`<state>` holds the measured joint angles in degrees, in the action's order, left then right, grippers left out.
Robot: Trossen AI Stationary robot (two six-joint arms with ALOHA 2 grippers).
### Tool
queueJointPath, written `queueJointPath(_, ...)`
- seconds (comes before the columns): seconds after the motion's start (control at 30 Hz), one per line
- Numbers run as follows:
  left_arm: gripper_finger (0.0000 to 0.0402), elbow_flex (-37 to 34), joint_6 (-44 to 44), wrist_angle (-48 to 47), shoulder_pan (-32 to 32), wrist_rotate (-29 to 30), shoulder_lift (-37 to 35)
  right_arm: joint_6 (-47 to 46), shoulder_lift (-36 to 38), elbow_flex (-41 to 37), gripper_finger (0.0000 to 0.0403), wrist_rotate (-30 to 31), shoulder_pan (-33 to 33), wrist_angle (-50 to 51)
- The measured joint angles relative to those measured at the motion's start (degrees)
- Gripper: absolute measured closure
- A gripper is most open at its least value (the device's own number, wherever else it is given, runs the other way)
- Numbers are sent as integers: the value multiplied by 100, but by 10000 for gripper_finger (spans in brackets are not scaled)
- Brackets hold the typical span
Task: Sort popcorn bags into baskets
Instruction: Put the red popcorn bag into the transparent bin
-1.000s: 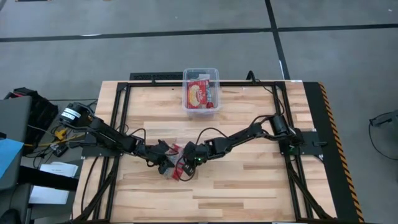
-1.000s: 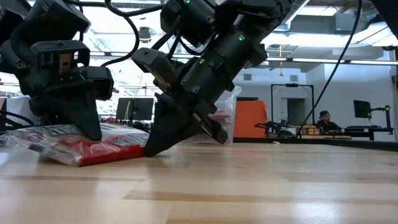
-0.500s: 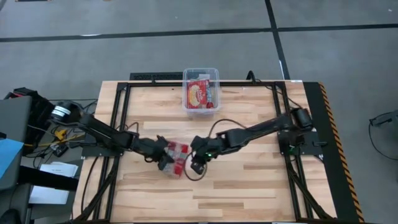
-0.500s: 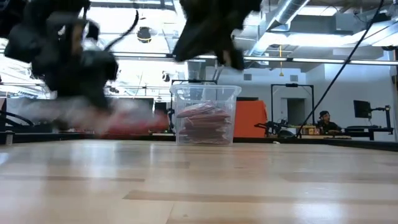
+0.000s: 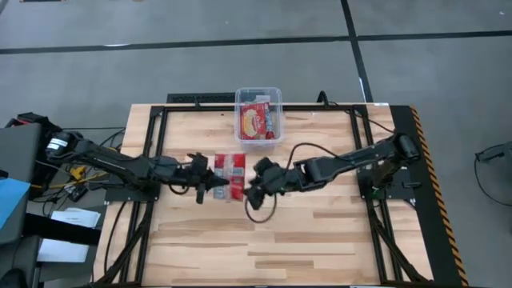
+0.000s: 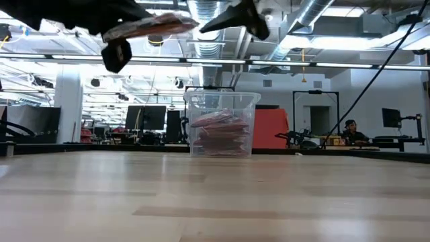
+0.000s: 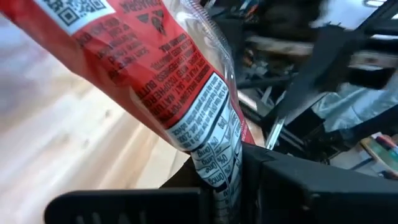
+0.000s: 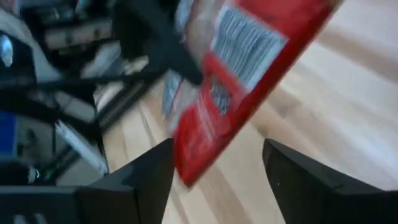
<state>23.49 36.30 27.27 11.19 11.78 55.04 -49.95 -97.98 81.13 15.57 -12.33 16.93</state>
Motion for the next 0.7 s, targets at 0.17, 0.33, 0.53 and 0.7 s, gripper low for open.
queueJointPath(0.17, 389, 78, -545, 71, -60, 78, -159, 93, -137, 13, 125, -47, 404, -406)
queueJointPath(0.33, 389, 104, -614, 59, -208, 46, -151, 622, -136, 3, 127, -288, 749, -972)
queueJointPath(0.53, 389, 100, -779, -32, -471, -75, -148, 874, -145, -3, 189, -561, 1073, -1277)
queueJointPath(0.7, 372, 100, -797, -137, -744, -80, -146, 1139, -141, -2, 346, -943, 1256, -1369)
